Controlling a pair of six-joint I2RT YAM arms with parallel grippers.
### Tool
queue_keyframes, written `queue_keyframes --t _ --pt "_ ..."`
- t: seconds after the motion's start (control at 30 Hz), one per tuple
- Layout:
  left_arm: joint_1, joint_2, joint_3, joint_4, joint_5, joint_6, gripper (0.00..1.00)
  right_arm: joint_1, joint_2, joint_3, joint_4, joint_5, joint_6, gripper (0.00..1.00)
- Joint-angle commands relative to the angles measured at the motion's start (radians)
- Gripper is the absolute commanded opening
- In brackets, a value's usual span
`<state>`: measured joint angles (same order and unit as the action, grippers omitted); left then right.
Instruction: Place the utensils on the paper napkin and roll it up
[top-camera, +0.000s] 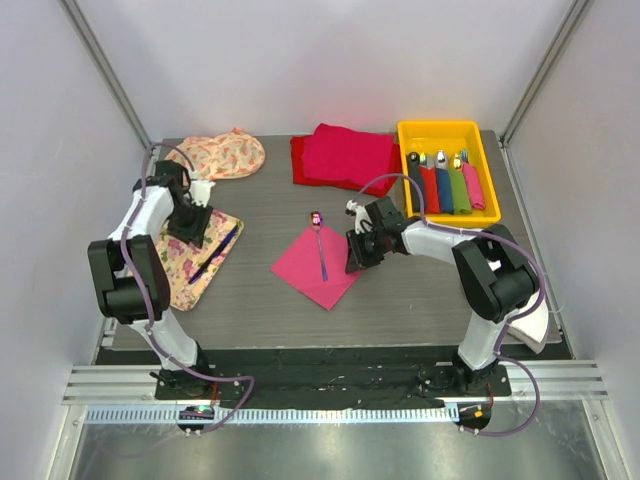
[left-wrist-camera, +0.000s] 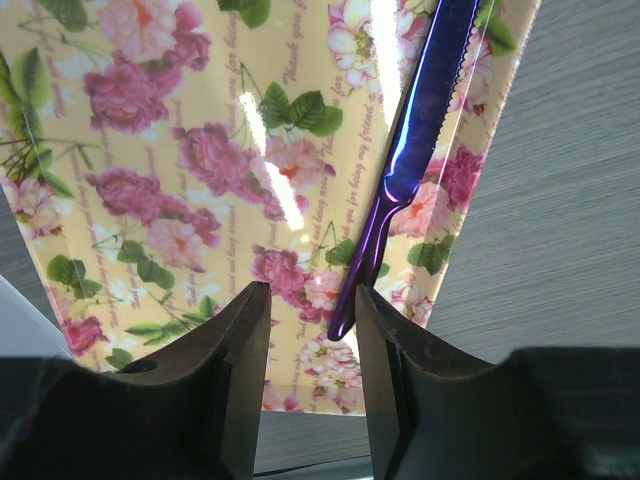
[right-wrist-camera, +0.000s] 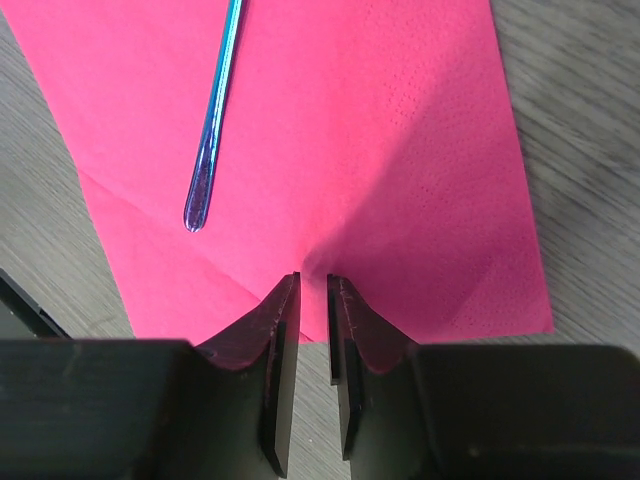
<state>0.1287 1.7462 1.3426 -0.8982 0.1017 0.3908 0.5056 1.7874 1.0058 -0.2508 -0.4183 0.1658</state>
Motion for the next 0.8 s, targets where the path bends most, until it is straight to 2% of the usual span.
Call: queue_keyframes --t 0.0,0.23,0.77 --pt "-0.001 0.022 -0.005 0.022 0.023 0.120 0.43 0.011 -0.017 -0.009 0.018 -0.022 0.020 0.25" --pt "-0.011 0.075 0.004 0.013 0.072 0.146 0.42 0.017 -0.028 0.007 0.012 -0.046 0.038 0.25" --pt "-0.097 0.105 -0.094 0.114 -0.020 0.134 0.41 0.017 -0.126 0.099 -0.042 -0.020 0.035 0.29"
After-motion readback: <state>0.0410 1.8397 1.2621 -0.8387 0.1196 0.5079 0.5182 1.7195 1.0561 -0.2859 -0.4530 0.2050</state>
